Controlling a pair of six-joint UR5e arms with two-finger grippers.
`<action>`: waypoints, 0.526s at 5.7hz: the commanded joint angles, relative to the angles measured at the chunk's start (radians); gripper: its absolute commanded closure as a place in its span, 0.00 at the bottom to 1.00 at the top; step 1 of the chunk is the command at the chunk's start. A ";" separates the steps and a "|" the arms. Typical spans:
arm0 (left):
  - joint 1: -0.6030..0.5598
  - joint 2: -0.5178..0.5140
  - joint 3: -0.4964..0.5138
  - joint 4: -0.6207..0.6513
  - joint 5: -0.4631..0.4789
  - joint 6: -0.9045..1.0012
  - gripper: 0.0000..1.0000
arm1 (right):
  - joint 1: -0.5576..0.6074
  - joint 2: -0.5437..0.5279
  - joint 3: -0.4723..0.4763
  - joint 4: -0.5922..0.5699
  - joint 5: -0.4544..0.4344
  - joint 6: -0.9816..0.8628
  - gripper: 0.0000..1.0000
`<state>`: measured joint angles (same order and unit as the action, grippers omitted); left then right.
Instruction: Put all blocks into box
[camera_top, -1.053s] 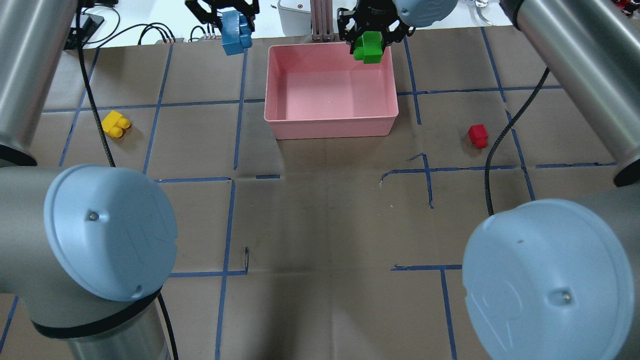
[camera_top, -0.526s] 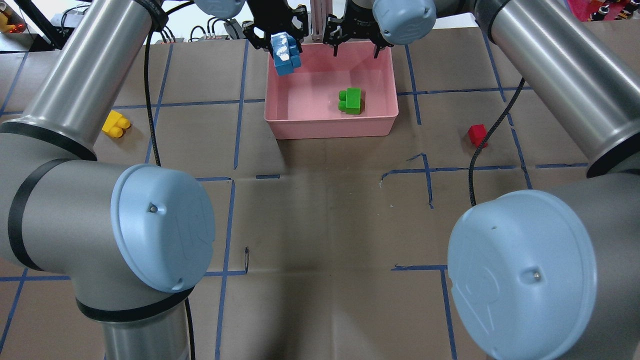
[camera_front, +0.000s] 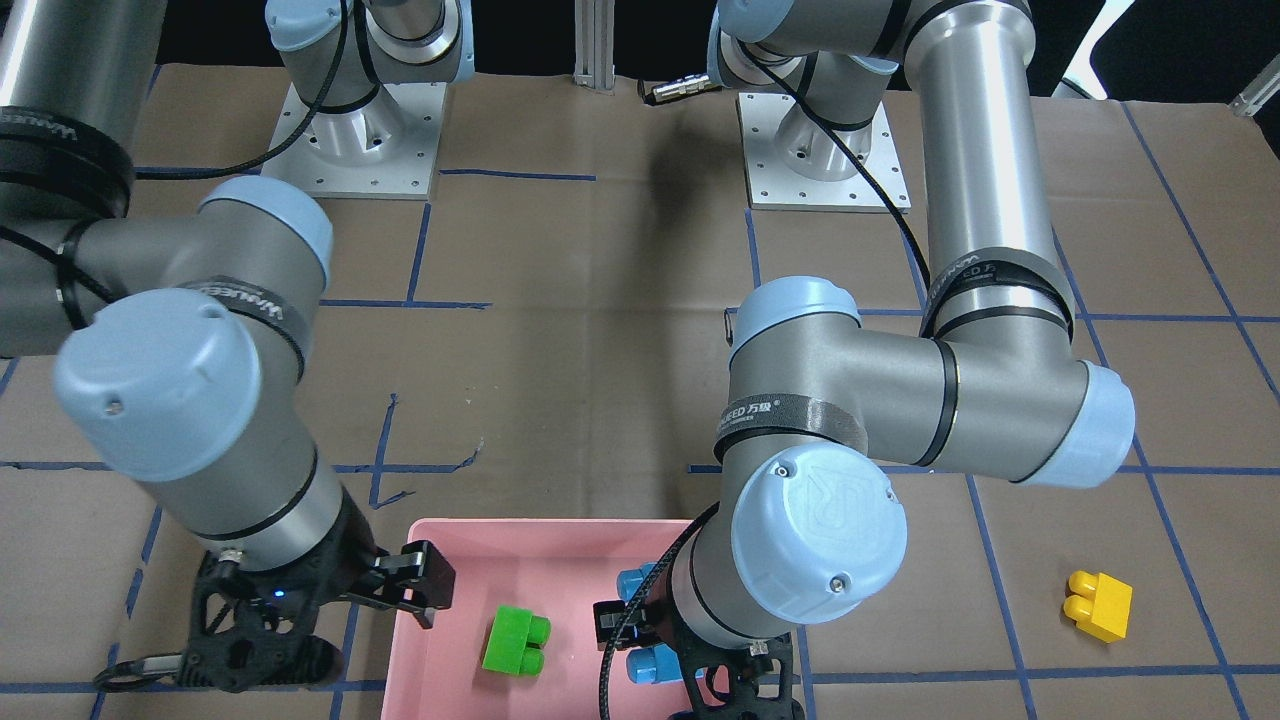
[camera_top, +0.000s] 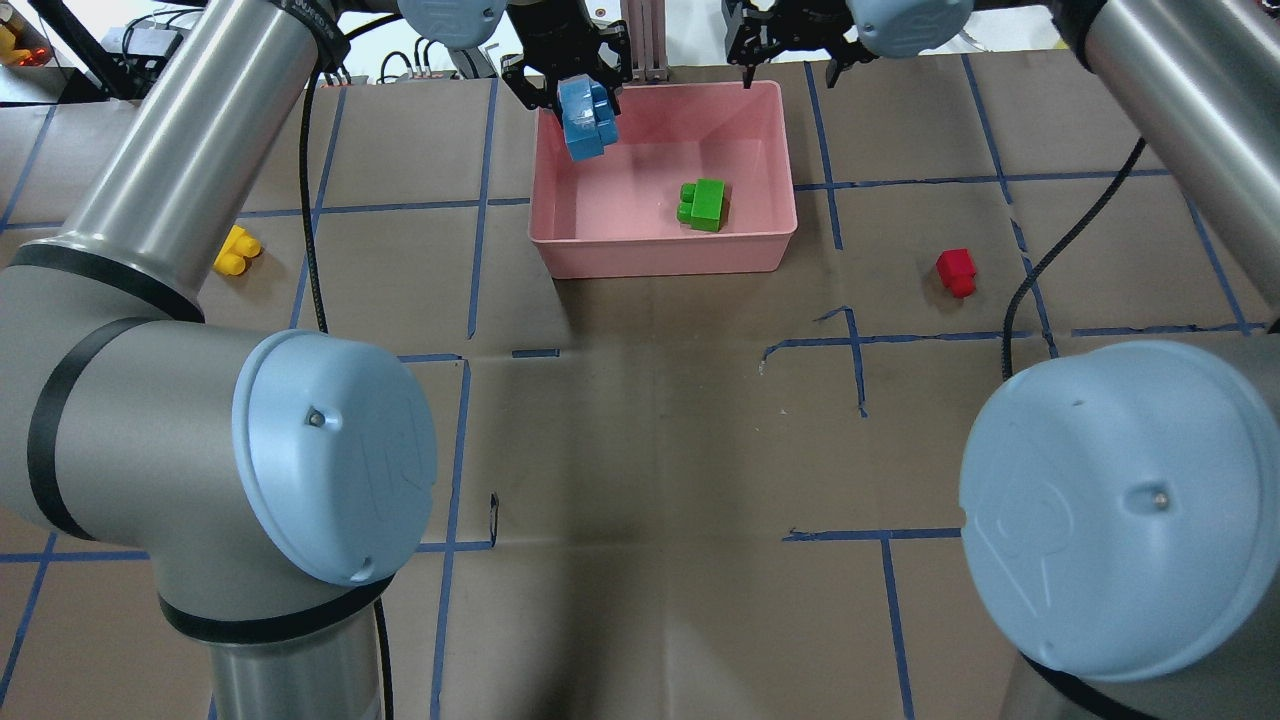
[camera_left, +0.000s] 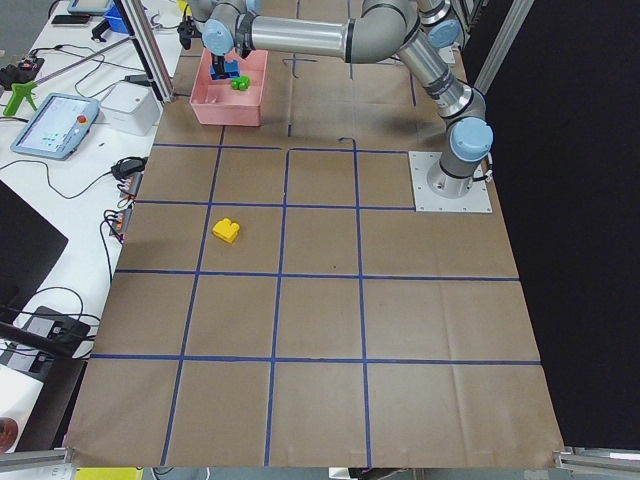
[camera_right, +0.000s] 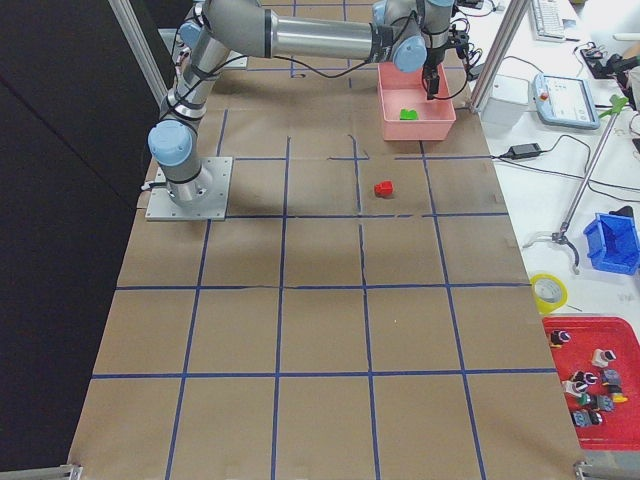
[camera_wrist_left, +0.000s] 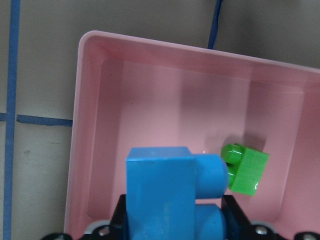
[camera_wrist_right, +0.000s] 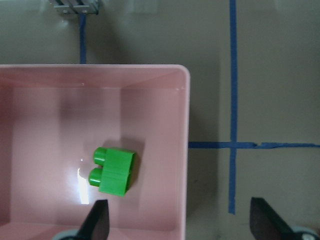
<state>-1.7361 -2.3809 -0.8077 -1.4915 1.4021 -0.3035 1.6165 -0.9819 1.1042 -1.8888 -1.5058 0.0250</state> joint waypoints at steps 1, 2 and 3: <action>0.019 0.032 -0.022 0.002 0.012 -0.016 0.01 | -0.110 -0.029 0.008 0.072 -0.010 -0.164 0.01; 0.073 0.081 -0.021 -0.006 0.009 -0.005 0.01 | -0.171 -0.027 0.060 0.070 -0.001 -0.282 0.01; 0.146 0.141 -0.033 -0.033 0.011 0.054 0.01 | -0.184 -0.035 0.165 0.039 -0.008 -0.286 0.01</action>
<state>-1.6514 -2.2925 -0.8326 -1.5046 1.4118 -0.2907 1.4583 -1.0117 1.1883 -1.8322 -1.5103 -0.2269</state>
